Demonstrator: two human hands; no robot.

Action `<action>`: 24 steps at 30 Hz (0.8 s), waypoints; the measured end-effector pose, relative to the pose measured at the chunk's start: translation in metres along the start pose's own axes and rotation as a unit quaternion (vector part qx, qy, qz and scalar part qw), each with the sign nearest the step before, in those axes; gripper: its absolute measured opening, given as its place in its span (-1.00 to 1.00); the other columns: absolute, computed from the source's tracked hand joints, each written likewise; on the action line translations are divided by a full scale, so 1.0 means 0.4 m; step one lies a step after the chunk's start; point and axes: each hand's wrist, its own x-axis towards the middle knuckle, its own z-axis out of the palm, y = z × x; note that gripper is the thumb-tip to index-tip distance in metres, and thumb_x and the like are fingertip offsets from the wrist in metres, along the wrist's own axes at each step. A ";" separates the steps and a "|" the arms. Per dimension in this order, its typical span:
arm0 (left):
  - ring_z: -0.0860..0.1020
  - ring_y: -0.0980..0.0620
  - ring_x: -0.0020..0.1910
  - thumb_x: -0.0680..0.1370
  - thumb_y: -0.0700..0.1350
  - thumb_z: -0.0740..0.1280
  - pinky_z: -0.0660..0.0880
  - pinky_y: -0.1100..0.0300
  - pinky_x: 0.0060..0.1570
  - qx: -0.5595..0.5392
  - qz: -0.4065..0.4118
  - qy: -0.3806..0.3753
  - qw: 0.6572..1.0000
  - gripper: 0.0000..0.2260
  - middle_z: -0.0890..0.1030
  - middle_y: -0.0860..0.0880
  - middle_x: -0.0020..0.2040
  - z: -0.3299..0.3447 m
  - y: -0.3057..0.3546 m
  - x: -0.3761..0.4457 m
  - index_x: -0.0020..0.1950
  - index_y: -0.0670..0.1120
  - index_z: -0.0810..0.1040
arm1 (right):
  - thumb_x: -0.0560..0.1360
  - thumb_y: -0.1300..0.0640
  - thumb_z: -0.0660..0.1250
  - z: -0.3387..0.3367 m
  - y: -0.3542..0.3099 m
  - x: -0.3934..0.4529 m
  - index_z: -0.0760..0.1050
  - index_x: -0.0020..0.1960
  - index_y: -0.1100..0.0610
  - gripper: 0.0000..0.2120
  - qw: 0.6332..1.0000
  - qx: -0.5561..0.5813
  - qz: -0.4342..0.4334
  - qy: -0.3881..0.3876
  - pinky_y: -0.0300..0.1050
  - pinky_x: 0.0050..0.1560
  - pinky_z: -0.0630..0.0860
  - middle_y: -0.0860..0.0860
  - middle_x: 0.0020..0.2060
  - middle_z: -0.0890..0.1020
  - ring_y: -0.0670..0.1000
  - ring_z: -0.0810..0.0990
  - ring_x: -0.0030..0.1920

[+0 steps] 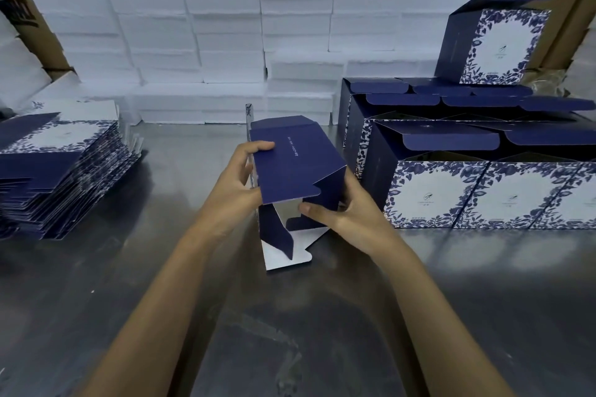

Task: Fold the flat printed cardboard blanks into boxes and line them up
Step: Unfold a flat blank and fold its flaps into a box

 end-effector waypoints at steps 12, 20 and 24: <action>0.56 0.04 0.20 0.43 -0.45 0.45 0.55 0.33 -0.12 -0.030 0.018 0.017 0.999 -0.48 0.57 0.09 0.23 0.000 -0.001 0.003 0.19 0.08 0.48 | 0.52 -0.11 0.44 -0.029 -0.005 -0.016 0.44 -0.21 0.12 -0.65 0.941 -0.334 0.043 -0.035 -0.13 -0.32 0.33 -0.06 -0.37 0.50 -0.02 0.47 -0.32; 0.64 0.15 0.02 0.13 0.02 0.55 0.65 0.12 -0.06 -0.078 -0.011 0.035 0.996 -0.38 0.63 0.21 0.07 0.020 0.016 -0.001 0.17 0.07 0.51 | 0.50 0.03 0.50 -0.026 0.009 -0.001 0.32 -0.43 0.03 -0.54 0.950 -0.309 0.031 -0.003 -0.31 -0.44 0.25 -0.09 -0.56 0.41 -0.10 0.37 -0.45; 0.62 0.21 0.04 0.30 -0.31 0.59 0.57 0.30 -0.10 -0.029 0.003 0.024 0.999 -0.42 0.62 0.19 0.09 0.016 0.013 -0.005 0.21 0.07 0.48 | 0.50 -0.05 0.49 -0.028 -0.004 -0.005 0.41 -0.34 0.14 -0.60 0.952 -0.305 0.036 0.004 -0.15 -0.35 0.36 -0.03 -0.45 0.51 -0.03 0.45 -0.38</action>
